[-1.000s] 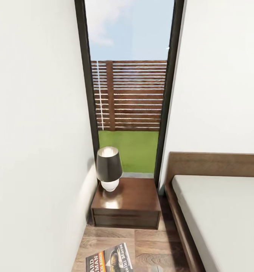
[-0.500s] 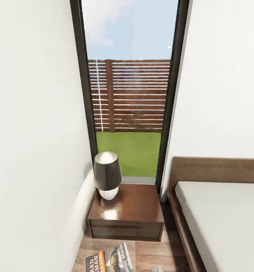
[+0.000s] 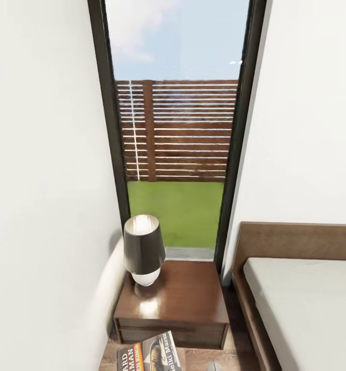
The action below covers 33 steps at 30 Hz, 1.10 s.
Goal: In the bedroom, move the book from the bed onto either nightstand, and place the two sandals side by side next to the bed.
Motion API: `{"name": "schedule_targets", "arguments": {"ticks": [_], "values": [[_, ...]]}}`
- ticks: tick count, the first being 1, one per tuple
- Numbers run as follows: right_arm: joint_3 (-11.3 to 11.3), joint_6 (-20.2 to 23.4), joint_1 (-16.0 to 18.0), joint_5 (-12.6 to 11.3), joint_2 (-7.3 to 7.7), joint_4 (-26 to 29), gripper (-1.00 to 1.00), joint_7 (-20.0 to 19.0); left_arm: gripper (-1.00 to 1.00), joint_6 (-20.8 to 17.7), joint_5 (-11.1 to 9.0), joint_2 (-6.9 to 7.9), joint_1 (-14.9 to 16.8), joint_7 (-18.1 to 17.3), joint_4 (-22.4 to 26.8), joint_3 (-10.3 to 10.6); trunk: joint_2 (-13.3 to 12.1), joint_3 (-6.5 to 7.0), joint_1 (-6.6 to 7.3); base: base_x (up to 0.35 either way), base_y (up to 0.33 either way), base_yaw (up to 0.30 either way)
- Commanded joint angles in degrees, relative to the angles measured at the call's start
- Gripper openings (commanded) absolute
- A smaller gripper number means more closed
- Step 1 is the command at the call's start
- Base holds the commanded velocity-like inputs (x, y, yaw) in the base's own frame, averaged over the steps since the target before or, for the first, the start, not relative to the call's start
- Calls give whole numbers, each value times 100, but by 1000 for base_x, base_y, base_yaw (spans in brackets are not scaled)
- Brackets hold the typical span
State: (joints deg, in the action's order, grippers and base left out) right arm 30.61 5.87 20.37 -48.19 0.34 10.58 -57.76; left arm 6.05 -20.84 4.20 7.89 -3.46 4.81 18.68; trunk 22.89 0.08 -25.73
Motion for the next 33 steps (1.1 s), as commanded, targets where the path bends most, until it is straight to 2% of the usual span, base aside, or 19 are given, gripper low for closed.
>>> {"name": "schedule_targets", "arguments": {"ticks": [1, 21, 33], "values": [[16, 64, 2, -68, 4, 6, -100, -16, 100, 19, -60, 2, 2, -20, -7, 46, 3, -2, -5, 324, 0, 0], [16, 64, 2, -68, 11, 6, -100, -16, 100, 27, -60, 2, 2, -23, -7, 48, 3, -2, -5, 296, 0, 0], [12, 64, 2, -68, 11, 6, -100, -12, 100, 28, -60, 2, 2, -23, -7, 48, 3, -2, -5, 97, 0, 0]]}}
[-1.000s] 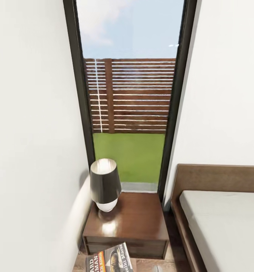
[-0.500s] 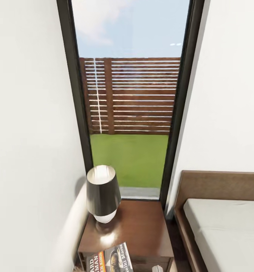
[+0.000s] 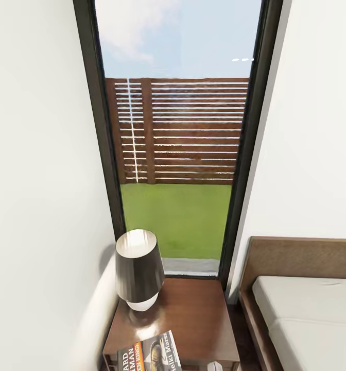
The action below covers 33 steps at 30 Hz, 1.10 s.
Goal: In the bedroom, move the book from the bed onto either nightstand, and place the two sandals side by side next to the bed.
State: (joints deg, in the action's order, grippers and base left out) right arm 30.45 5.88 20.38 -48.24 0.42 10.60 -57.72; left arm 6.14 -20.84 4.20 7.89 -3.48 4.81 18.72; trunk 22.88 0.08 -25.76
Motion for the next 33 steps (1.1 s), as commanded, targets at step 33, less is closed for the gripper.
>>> {"name": "schedule_targets", "arguments": {"ticks": [33], "values": [[23, 63, 1, -62, 3, -2, -100, -2, 100, 26, -60, 2, 2, -16, -7, 50, 4, -2, -2, 144, 0, 0]]}}
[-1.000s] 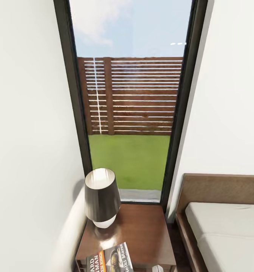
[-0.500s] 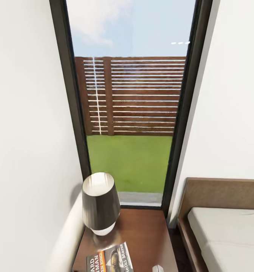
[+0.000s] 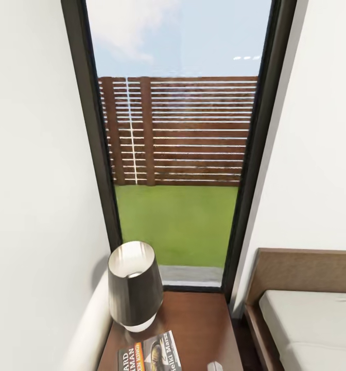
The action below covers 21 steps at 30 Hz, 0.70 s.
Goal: In the bedroom, move the book from the bed onto either nightstand, and place the two sandals side by side next to the bed.
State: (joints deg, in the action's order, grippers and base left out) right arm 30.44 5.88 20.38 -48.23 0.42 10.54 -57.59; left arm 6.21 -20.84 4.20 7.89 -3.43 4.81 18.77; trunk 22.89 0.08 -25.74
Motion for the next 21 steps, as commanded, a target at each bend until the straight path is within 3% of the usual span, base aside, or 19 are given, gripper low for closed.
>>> {"name": "schedule_targets", "arguments": {"ticks": [1, 8, 21], "values": [[24, 63, 1, -64, 3, 3, -100, -16, 100, 19, -60, 2, 2, -20, -7, 45, 3, -2, -4, 232, 0, 0], [24, 63, 1, -64, -1, -2, -100, -15, 100, 20, -60, 2, 2, -21, -7, 52, 3, -2, -4, 164, 0, 0], [56, 139, 140, -38, 46, -1, -100, -76, 100, -8, -59, 21, 31, -2, -7, 40, 3, -2, -4, 0, 0, 0]]}}
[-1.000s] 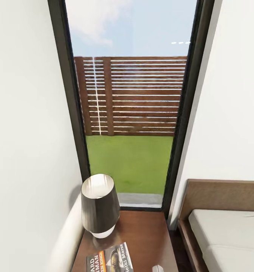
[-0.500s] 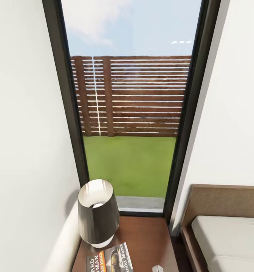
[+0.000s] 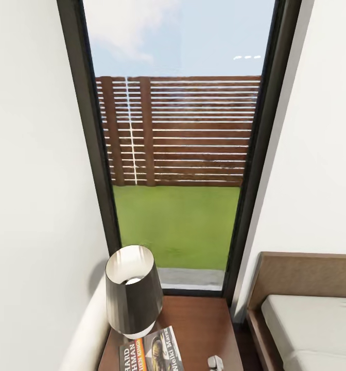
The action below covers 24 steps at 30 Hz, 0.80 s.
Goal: In the bedroom, move the book from the bed onto either nightstand, and place the two sandals side by side next to the bed.
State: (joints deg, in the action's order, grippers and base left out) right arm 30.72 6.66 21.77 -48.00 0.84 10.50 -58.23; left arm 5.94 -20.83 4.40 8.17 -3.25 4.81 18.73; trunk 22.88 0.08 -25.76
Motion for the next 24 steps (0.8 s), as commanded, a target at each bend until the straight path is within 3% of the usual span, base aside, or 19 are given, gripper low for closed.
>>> {"name": "schedule_targets", "arguments": {"ticks": [1, 20, 24], "values": [[28, 61, 1, -61, 3, 3, -100, -12, 100, 19, -60, 2, 2, -21, -7, 44, 4, -2, -2, 0, 0, 0], [26, 62, 5, -61, 3, 4, -100, -9, 100, 18, -60, 1, 4, -16, -7, 44, 4, -2, -2, 0, 0, 0], [8, 83, 9, -61, 99, 29, -100, -45, 100, -66, -65, 26, -4, -29, -11, 37, 4, -2, -2, 0, 0, 0]]}}
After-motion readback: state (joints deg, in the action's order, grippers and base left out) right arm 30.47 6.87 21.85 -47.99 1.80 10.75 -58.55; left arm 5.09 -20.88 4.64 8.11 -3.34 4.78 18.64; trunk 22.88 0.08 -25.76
